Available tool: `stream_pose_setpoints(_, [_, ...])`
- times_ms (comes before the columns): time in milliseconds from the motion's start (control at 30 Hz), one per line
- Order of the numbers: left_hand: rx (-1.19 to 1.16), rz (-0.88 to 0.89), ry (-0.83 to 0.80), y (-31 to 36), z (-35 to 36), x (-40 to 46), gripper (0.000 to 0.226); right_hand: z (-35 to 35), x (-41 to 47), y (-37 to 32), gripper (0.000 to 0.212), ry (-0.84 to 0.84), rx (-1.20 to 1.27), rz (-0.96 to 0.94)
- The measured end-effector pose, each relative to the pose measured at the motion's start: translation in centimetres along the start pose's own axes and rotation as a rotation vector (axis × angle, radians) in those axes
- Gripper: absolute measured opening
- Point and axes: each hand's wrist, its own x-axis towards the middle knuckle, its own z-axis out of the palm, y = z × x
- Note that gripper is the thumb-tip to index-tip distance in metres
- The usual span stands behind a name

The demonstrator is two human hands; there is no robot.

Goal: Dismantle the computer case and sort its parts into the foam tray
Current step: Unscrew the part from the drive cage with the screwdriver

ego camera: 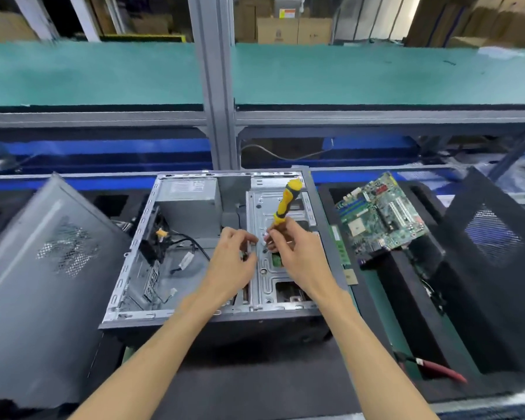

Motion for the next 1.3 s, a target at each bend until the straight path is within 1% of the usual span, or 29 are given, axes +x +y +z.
stream_pose_setpoints(67, [-0.008, 0.011, -0.012, -0.3, 0.0, 0.1, 0.024, -0.1, 0.0, 0.1, 0.008, -0.006, 0.004, 0.006])
stream_pose_setpoints(133, [-0.028, 0.011, -0.017, -0.5, 0.1, 0.2, 0.025, -0.1, 0.0, 0.1, 0.007, -0.007, -0.001, 0.008])
stream_pose_setpoints(500, [-0.081, 0.009, -0.025, -1.2, 0.6, 0.6, 0.029, -0.2, -0.3, -0.5, 0.008, -0.035, -0.084, -0.012])
stream_pose_setpoints(600, [-0.061, 0.007, -0.034, -1.0, 0.6, 0.4, 0.027, -0.1, -0.4, -0.6, 0.007, -0.043, -0.095, -0.015])
stream_pose_setpoints(667, [-0.029, 0.022, 0.025, -0.6, 0.5, 0.2, 0.025, -0.1, -0.4, -0.7, 0.008, -0.045, -0.11, -0.027])
stream_pose_setpoints(733, [-0.102, 0.109, 0.144, 0.3, -0.3, 0.1, 0.025, -0.2, -0.4, -0.9, 0.012, -0.048, -0.12, -0.04])
stream_pose_setpoints(767, [-0.19, 0.158, 0.161, 1.0, -0.9, 0.1, 0.026, -0.2, -0.3, -1.0, 0.014, -0.049, -0.128, -0.047])
stream_pose_setpoints(833, [-0.374, 0.231, 0.082, 2.7, -2.0, 0.2, 0.032, -0.3, -0.3, -1.2, 0.018, -0.066, -0.151, -0.053])
stream_pose_setpoints(900, [-0.439, 0.281, -0.002, 4.0, -2.7, 0.5, 0.04, -0.4, -0.2, -1.4, 0.02, -0.091, -0.174, -0.043])
stream_pose_setpoints(933, [-0.418, 0.307, -0.014, 4.5, -3.0, 0.7, 0.043, -0.5, -0.2, -1.4, 0.021, -0.102, -0.179, -0.034])
stream_pose_setpoints(1000, [-0.35, 0.352, 0.014, 5.1, -3.3, 1.0, 0.044, -0.6, -0.1, -1.4, 0.019, -0.118, -0.192, -0.025])
stream_pose_setpoints(1100, [-0.279, 0.388, 0.09, 5.4, -3.6, 1.6, 0.03, -0.8, 0.0, -1.3, 0.013, -0.133, -0.172, -0.003])
stream_pose_setpoints(1133, [-0.276, 0.377, 0.109, 5.4, -3.6, 1.8, 0.026, -0.8, 0.0, -1.3, 0.011, -0.132, -0.159, 0.014])
stream_pose_setpoints(1167, [-0.283, 0.352, 0.124, 5.5, -3.6, 1.9, 0.024, -0.8, -0.1, -1.3, 0.013, -0.122, -0.156, 0.03])
stream_pose_setpoints(1233, [-0.283, 0.3, 0.146, 5.7, -3.3, 2.1, 0.029, -0.7, 0.0, -1.3, 0.02, -0.098, -0.177, 0.033])
stream_pose_setpoints(1300, [-0.246, 0.274, 0.139, 5.9, -3.2, 2.1, 0.032, -0.7, 0.2, -1.5, 0.016, -0.079, -0.197, 0.008])
